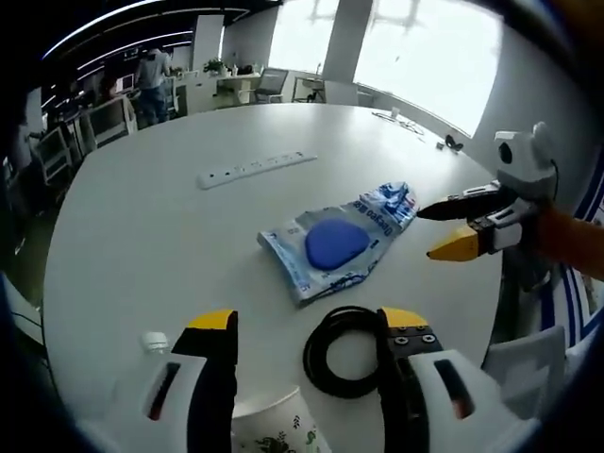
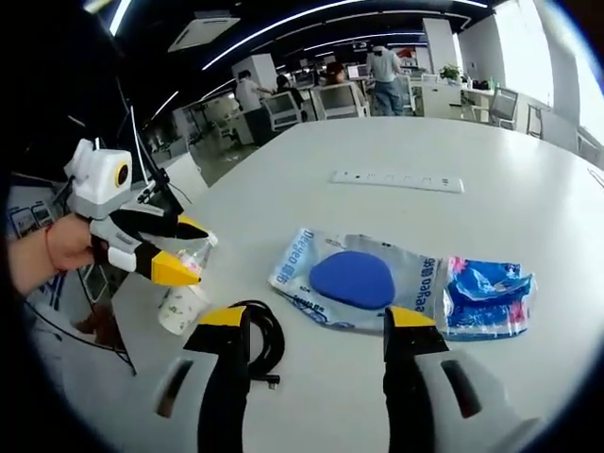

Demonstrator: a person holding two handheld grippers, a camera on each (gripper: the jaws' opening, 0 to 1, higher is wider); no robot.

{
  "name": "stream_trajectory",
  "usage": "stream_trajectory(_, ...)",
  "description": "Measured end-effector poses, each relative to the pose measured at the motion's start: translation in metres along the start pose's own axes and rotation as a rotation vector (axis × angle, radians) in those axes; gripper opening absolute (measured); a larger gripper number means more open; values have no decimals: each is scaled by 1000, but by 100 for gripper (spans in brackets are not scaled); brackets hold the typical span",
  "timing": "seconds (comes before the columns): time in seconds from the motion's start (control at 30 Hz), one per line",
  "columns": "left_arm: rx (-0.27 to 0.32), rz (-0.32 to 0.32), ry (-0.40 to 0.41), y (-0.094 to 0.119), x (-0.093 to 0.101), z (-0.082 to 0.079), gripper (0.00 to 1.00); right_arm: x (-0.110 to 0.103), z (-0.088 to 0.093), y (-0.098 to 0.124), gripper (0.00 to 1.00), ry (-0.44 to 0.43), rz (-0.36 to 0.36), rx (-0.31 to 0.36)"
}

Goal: Arrange the tabletop items into an orderly group along one side of the table until the central work area is clear of visible clutter.

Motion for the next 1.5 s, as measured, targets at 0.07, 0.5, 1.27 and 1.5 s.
stream_trajectory(0.07,-2,-1,-2,1,1,2,60,-4,2,-1,56,3,-7,-7)
stream_trajectory(0.5,-35,-1,-60,5,11,15,59,-25,13,-15,54,34,-45,-55)
stream_trajectory(1.27,-160,32,-220,-17,26,27,51,-47,36,-42,47,89,-80,-140)
stream_trajectory(1.5,-207,48,-220,-26,26,32,46,-46,44,-49,44,92,-85,-163)
Point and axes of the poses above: the point that each gripper's makers call its tool centre point, and the gripper's own axes: y roughly backward along the fingers, x roughly to its right, z roughly out of its underside, the point moved 2 cm from there along y, roughly backward along the fingers, and after that the axes turned 2 degrees about x, right-handed, at the moved point
